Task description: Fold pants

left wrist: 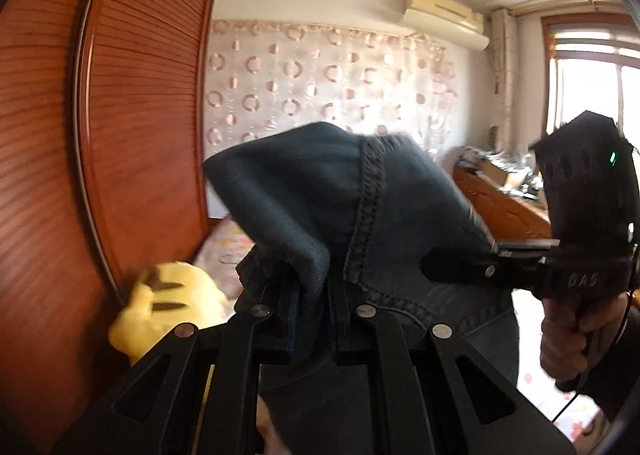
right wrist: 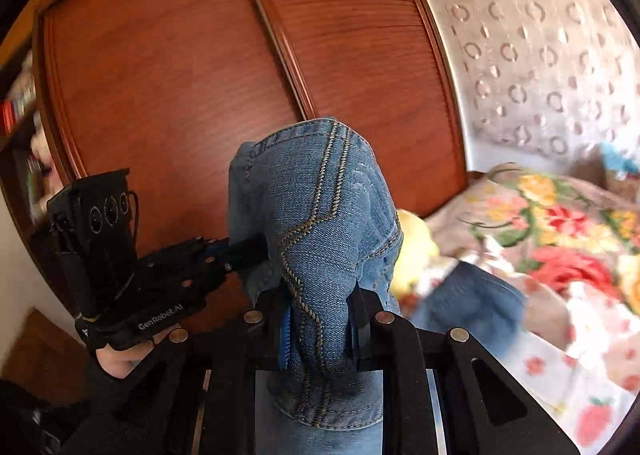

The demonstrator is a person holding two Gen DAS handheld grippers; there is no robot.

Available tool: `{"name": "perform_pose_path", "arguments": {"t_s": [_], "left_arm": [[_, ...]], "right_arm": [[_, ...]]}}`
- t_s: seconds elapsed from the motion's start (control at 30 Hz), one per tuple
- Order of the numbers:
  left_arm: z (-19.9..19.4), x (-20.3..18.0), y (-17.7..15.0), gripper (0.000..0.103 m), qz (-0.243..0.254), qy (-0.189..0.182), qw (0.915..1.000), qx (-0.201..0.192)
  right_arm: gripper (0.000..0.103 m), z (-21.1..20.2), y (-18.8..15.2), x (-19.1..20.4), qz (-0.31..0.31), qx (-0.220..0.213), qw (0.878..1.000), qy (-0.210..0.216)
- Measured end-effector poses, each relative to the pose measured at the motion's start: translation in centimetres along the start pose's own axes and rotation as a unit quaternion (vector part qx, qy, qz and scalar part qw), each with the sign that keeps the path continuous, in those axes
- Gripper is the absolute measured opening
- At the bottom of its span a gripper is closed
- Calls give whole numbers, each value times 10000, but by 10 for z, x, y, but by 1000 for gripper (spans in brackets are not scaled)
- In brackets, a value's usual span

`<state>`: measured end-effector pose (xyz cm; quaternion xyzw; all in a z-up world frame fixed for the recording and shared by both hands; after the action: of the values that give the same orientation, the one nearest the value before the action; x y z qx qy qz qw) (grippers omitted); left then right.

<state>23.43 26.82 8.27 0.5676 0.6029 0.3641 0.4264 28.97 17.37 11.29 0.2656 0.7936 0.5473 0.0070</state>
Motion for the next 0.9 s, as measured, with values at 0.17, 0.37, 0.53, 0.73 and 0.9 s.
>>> {"name": "perform_pose_path", "arguments": {"t_s": [0.17,0.37,0.53,0.73,0.9], "left_arm": [[95,20,-32,18,169,241,9954,916],[161,2,-112,18,145,-59,9833,1812],[167,-17,-136,18,255,-95,9794,1999],[156,-14,-135,18,237,21,9802,1967],[148,-14,-138,18,186,56,9806,1951]], "right_arm": [[23,76,-47,-109,942,247,9946,-358],[33,109,-104,-209,1274,651,9825,-1188],[46,91,-99,-210,896,840,9801,-1560],[49,54,-70,-162,10,397,9778,-2057],[27,75,-58,-114,-575,426,9850,-1572]]}}
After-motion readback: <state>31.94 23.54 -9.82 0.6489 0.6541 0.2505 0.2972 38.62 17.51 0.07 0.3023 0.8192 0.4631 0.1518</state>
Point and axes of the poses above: each gripper's, at about its wrist camera, not at the fingertips, and z roughly the way its jaws point, x to its left, y to its top, the point moved 8 cm from there along z, roughly the way its jaws point, and after that the axes turned 4 degrees about -y, right-handed, at the moved point
